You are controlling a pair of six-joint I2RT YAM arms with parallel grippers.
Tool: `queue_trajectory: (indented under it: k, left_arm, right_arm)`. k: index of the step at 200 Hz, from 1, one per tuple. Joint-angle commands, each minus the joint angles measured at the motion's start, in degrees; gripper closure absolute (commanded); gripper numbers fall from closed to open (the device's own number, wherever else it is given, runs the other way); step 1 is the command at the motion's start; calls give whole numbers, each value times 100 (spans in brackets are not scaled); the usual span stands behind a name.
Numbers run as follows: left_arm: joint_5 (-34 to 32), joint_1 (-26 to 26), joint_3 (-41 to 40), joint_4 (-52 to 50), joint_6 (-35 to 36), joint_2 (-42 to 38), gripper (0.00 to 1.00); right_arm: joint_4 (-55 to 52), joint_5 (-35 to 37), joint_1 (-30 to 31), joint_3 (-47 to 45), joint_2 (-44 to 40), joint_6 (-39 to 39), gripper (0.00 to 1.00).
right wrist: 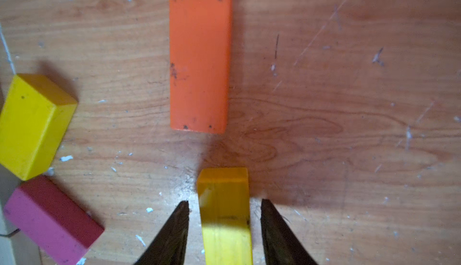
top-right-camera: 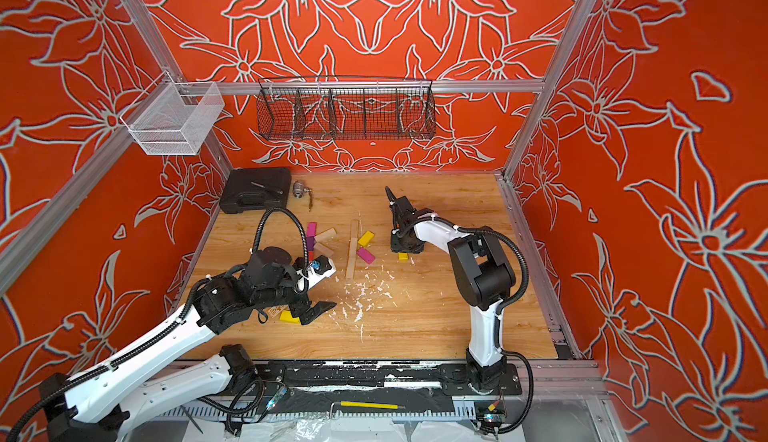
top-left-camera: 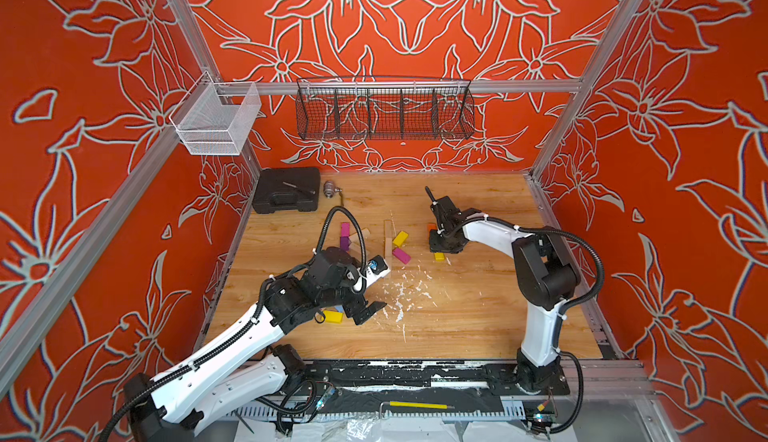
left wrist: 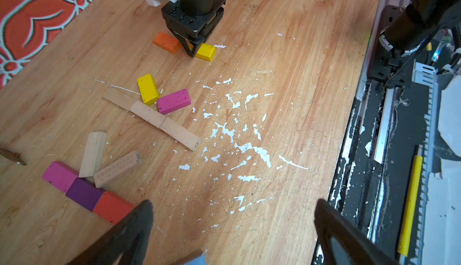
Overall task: Assemble the letter k with building blocks
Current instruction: Assemble the building block at the center of the board.
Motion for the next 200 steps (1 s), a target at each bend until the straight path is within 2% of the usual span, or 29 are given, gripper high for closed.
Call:
queue_trajectory:
  k: [1, 85, 200]
  left_arm:
    - [55, -8, 30, 5, 99, -49, 2]
    - [5, -12, 30, 7, 99, -44, 2]
    - [-96, -15, 55, -2, 98, 13, 1]
  right_arm:
    - [-71, 114, -22, -22, -77, 17, 51]
    - [11, -43, -15, 92, 128, 70, 67]
    - [-200, 35, 17, 424, 397, 158, 68]
